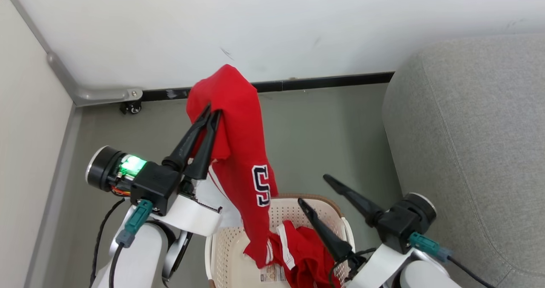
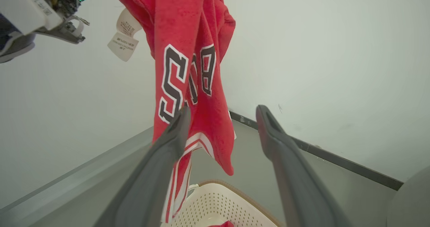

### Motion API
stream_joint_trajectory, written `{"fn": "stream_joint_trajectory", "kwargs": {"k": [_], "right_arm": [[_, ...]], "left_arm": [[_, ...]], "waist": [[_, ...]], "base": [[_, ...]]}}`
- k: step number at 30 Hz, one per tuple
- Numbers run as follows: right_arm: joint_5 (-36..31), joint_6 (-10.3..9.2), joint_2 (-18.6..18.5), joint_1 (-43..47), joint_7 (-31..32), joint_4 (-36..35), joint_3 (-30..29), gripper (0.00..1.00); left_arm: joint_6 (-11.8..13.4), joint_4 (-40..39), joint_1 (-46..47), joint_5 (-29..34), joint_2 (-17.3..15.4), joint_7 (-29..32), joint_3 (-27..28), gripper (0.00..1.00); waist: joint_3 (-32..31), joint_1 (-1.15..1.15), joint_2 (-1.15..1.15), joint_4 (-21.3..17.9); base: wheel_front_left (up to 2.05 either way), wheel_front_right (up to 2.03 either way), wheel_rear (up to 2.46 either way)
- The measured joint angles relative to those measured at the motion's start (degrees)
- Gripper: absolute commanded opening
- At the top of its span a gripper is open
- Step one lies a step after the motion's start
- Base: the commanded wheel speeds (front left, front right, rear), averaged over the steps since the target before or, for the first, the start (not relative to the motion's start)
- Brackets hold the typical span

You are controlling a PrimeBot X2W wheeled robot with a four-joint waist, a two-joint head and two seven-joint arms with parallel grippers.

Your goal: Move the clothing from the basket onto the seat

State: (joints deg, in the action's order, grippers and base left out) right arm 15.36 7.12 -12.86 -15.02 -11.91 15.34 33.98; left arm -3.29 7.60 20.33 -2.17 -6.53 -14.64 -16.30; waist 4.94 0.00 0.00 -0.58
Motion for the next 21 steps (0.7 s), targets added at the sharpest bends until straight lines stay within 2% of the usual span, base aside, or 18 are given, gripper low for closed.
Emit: {"fn": "stream_joint_trajectory", "kwargs": {"k": [11, 21], "right_arm": [[5.63, 0.0, -1.46, 0.1, 1.86, -0.21, 6.64, 1.0], [6.0, 0.01, -2.35, -0.91, 2.43, 1.9, 10.06, 1.0]], "left_arm": [[-0.82, 1.91, 0.94, 0.41, 1.54, 0.78, -3.63, 0.0], [-1.26, 2.31, 3.04, 0.4, 2.6, 2.65, -5.77, 0.0]], "waist": [[-3.37, -0.01, 0.0, 0.85], [-4.63, 0.0, 0.0, 1.43]], "base": [[0.0, 0.0, 0.0], [0.0, 0.0, 0.0]]}}
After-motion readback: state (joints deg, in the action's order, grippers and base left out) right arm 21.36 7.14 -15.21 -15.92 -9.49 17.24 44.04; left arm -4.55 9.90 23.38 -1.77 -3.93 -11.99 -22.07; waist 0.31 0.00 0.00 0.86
